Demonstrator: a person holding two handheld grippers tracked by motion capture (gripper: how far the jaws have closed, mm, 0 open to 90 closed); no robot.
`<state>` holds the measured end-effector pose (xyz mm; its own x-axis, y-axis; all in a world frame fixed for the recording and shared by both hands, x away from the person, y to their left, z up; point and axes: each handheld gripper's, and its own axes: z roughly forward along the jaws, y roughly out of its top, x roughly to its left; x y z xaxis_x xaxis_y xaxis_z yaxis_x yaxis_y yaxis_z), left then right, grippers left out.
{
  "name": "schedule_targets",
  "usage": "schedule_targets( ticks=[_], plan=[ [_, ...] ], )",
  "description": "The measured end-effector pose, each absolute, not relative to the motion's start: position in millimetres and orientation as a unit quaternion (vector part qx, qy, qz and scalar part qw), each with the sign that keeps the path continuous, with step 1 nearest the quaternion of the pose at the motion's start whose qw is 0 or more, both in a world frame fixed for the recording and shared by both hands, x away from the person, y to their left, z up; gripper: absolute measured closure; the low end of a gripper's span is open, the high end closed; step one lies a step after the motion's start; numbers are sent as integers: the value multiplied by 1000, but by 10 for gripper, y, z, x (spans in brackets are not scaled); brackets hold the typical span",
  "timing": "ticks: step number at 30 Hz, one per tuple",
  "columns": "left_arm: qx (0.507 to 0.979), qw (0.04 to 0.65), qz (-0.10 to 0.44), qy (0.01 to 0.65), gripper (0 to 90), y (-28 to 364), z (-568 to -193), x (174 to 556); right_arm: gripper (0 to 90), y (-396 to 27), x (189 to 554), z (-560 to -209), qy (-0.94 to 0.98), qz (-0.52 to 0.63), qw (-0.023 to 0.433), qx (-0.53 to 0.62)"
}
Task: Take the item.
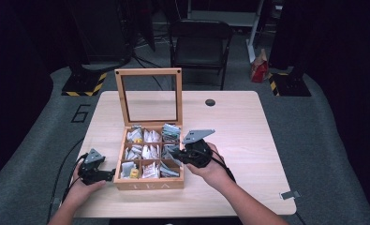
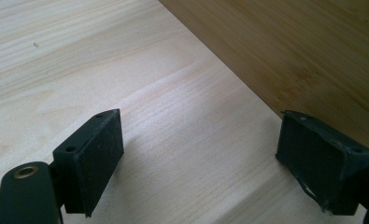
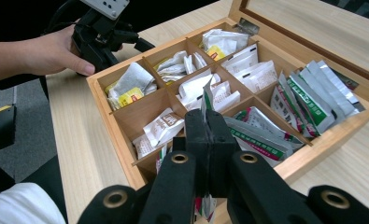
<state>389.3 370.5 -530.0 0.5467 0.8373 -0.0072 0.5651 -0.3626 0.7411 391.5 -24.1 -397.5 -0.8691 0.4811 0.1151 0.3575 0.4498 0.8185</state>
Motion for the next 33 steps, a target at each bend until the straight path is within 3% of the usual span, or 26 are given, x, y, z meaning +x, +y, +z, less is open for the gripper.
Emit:
schedule_targets(
  ticks=[33],
  plan=[
    [803,358,190,437,142,3705,-5300,3893,900,-878,4083,-3895,823,464,121,304]
  ],
)
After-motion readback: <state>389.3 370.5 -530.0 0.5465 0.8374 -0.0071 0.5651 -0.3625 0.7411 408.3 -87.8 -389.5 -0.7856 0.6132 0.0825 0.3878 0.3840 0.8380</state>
